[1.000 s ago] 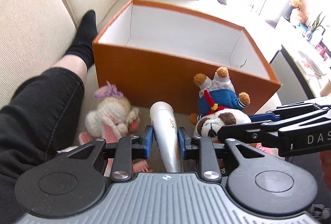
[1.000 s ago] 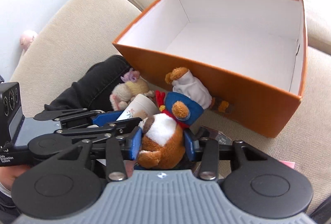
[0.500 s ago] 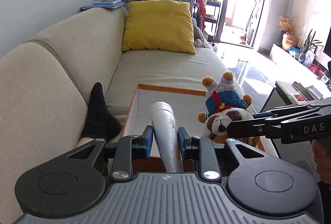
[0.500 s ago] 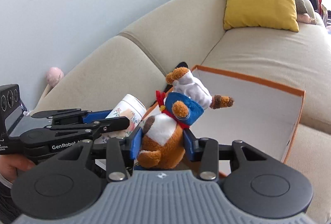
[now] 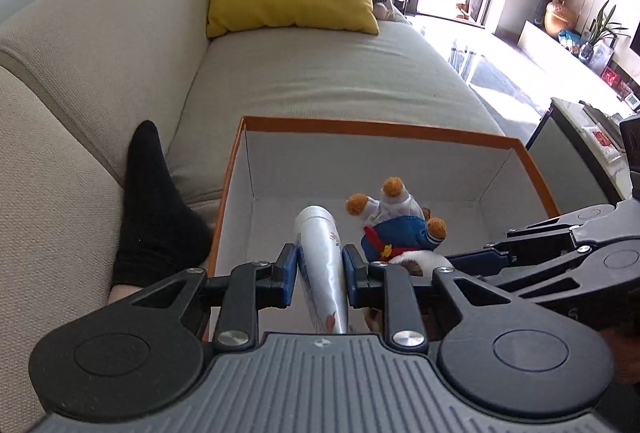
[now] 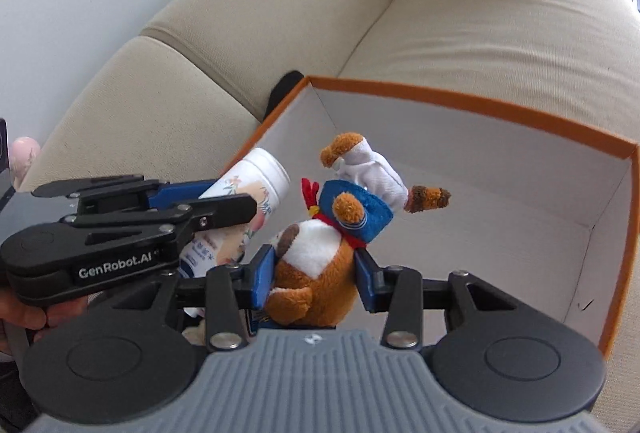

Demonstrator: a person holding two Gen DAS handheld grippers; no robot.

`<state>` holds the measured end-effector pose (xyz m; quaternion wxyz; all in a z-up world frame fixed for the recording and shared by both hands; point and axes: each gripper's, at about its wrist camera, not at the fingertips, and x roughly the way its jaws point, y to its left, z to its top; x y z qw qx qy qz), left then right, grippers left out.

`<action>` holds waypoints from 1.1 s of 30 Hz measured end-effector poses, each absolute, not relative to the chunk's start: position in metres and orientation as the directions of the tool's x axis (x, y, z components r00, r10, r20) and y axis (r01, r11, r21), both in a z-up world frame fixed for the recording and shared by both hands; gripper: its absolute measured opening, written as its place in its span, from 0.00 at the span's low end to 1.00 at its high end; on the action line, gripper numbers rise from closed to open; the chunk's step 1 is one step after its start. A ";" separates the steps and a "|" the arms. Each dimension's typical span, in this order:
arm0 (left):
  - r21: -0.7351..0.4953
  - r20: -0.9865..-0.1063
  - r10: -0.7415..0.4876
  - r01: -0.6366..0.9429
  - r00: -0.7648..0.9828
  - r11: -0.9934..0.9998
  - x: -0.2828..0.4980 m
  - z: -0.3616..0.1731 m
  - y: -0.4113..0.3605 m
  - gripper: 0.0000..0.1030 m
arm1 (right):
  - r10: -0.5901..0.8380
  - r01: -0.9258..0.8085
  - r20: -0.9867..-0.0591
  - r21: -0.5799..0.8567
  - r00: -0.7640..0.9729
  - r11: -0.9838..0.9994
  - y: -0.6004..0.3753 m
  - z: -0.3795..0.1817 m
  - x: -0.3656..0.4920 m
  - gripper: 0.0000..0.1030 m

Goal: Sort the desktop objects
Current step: 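Lift lotion tube with left gripper while right gripper carries plush dog over box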

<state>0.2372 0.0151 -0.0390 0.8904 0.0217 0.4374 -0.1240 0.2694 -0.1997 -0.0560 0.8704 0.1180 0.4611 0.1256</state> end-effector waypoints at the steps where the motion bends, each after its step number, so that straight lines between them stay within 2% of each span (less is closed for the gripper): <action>1: -0.076 -0.792 -0.206 0.242 0.574 0.967 0.238 -0.044 0.017 0.27 | 0.327 -0.105 -0.782 0.322 0.530 0.941 -0.199 -0.062 0.271 0.43; 5: -0.069 -0.825 -0.183 0.225 0.535 0.972 0.234 -0.061 0.022 0.26 | 0.329 -0.077 -0.812 0.335 0.482 0.939 -0.200 -0.081 0.266 0.43; 12: -0.115 -0.851 -0.196 0.192 0.488 0.975 0.208 -0.078 0.029 0.25 | 0.313 -0.069 -0.824 0.319 0.472 0.945 -0.197 -0.078 0.247 0.43; 16: -0.113 -0.842 -0.192 0.182 0.503 0.977 0.197 -0.075 0.031 0.25 | 0.305 -0.064 -0.843 0.310 0.442 0.949 -0.195 -0.079 0.238 0.43; 21: -0.166 -0.816 -0.259 0.220 0.517 0.961 0.202 -0.056 0.023 0.25 | 0.243 -0.011 -0.869 0.264 0.432 0.964 -0.209 -0.061 0.247 0.43; 29: -0.256 -0.803 -0.383 0.318 0.456 0.913 0.218 -0.063 -0.023 0.25 | 0.073 0.073 -0.960 0.096 0.269 0.993 -0.225 -0.046 0.243 0.44; 33: -0.284 -0.813 -0.399 0.309 0.424 0.908 0.224 -0.075 -0.032 0.25 | -0.033 0.056 -0.982 -0.023 0.188 0.998 -0.208 -0.057 0.249 0.44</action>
